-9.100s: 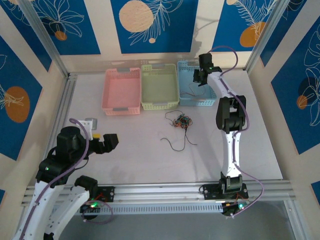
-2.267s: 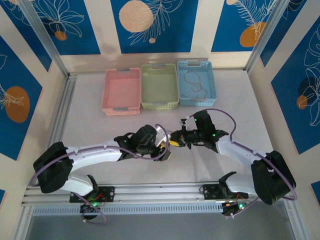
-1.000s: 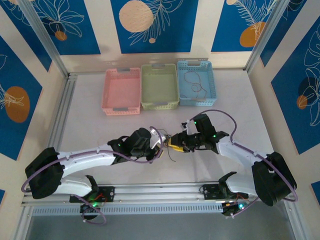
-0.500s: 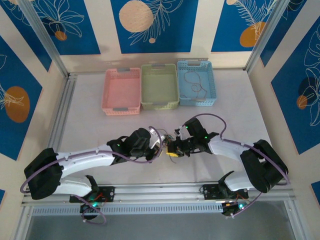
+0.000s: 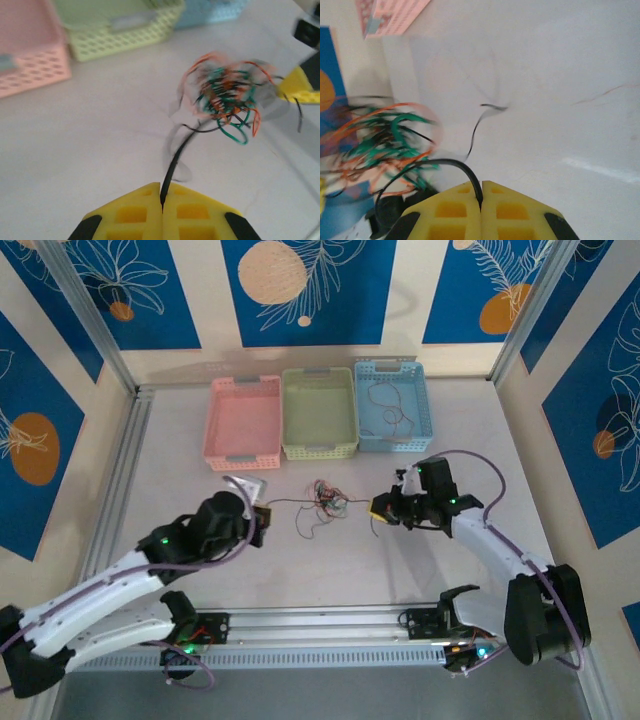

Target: Untangle the cables

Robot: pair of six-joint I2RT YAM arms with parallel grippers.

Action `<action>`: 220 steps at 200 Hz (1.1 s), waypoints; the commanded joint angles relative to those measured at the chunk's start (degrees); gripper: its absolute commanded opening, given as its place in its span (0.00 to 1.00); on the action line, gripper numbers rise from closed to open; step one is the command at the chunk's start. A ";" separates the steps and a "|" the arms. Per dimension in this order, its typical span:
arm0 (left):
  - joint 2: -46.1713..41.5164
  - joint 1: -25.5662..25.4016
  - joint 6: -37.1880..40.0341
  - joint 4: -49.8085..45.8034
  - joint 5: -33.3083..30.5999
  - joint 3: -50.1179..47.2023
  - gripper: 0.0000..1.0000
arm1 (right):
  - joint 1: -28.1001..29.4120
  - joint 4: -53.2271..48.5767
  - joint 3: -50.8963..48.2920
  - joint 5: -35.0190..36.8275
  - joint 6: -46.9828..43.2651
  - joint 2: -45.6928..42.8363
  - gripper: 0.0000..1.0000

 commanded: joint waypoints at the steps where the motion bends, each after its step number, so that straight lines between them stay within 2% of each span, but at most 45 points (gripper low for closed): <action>1: -7.57 2.27 -3.00 -16.49 -13.41 4.88 0.00 | -4.45 -9.32 1.29 11.59 -3.68 -0.76 0.00; 35: -14.62 2.95 -2.33 -25.67 -21.96 10.55 0.00 | -11.92 -6.64 -0.24 16.41 -2.14 0.12 0.00; 88: -17.69 2.99 -1.19 -30.95 -25.80 13.95 0.00 | -21.33 -2.75 -0.59 14.29 -1.63 2.29 0.00; 133: -14.27 2.99 -0.90 -23.45 -15.60 9.48 0.00 | -20.70 -1.72 1.21 8.41 -3.30 4.92 0.00; 157: -10.21 2.96 0.14 -17.11 -7.43 6.83 0.00 | -18.00 -1.23 2.39 4.26 -4.77 5.69 0.00; 182: -4.70 2.99 0.85 -9.96 1.86 4.88 0.00 | -12.61 1.38 3.59 -1.75 -6.54 4.55 0.00; 213: 2.25 2.98 0.88 -3.40 8.34 3.14 0.40 | -2.44 5.13 6.46 -7.09 -8.45 2.30 0.00; 220: 3.42 2.98 0.88 -2.16 9.28 2.78 0.46 | -0.01 5.40 7.58 -7.84 -9.38 1.93 0.00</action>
